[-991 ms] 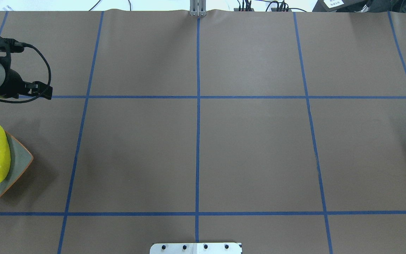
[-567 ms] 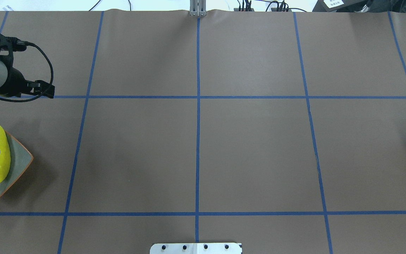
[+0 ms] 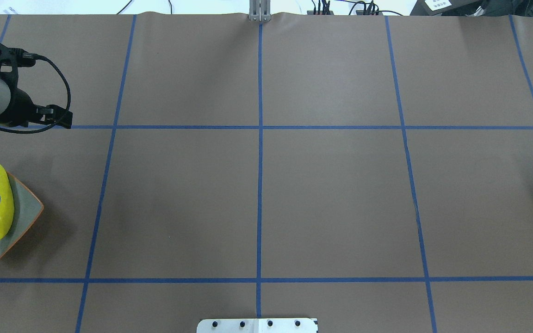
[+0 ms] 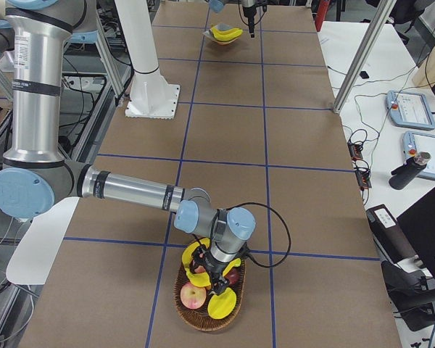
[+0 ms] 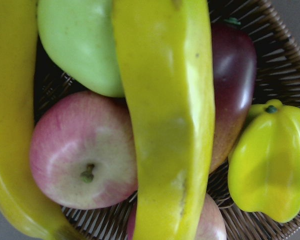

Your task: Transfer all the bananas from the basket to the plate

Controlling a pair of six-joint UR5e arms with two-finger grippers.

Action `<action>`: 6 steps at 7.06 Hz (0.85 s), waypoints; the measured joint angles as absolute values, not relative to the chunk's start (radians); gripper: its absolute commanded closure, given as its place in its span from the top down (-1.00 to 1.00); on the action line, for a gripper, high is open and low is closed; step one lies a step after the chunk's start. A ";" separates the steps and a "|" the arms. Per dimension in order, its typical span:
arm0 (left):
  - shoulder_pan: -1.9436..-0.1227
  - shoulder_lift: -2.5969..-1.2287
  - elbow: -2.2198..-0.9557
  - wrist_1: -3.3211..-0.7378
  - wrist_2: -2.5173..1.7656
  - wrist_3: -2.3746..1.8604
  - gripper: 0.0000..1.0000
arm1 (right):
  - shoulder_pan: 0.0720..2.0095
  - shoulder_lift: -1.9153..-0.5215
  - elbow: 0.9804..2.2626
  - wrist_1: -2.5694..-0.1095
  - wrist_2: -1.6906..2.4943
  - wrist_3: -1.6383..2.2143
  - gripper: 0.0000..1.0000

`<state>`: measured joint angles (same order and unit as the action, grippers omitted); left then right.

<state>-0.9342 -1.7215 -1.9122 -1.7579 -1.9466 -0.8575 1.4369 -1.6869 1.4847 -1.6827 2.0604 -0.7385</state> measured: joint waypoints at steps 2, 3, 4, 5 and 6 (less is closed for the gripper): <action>-0.934 -1.722 -1.913 -1.759 -1.947 -0.858 1.00 | 1.431 -1.686 1.473 -1.683 2.061 -0.738 -0.22; -0.934 -1.723 -1.914 -1.759 -1.947 -0.858 1.00 | 1.430 -1.686 1.470 -1.683 2.061 -0.738 -0.74; -0.934 -1.723 -1.916 -1.759 -1.947 -0.859 1.00 | 1.429 -1.685 1.469 -1.682 2.060 -0.738 -1.00; -0.933 -1.723 -1.918 -1.759 -1.947 -0.859 1.00 | 1.429 -1.685 1.469 -1.681 2.059 -0.741 -1.00; -0.933 -1.723 -1.921 -1.759 -1.947 -0.860 1.00 | 1.428 -1.682 1.469 -1.679 2.057 -0.743 -1.00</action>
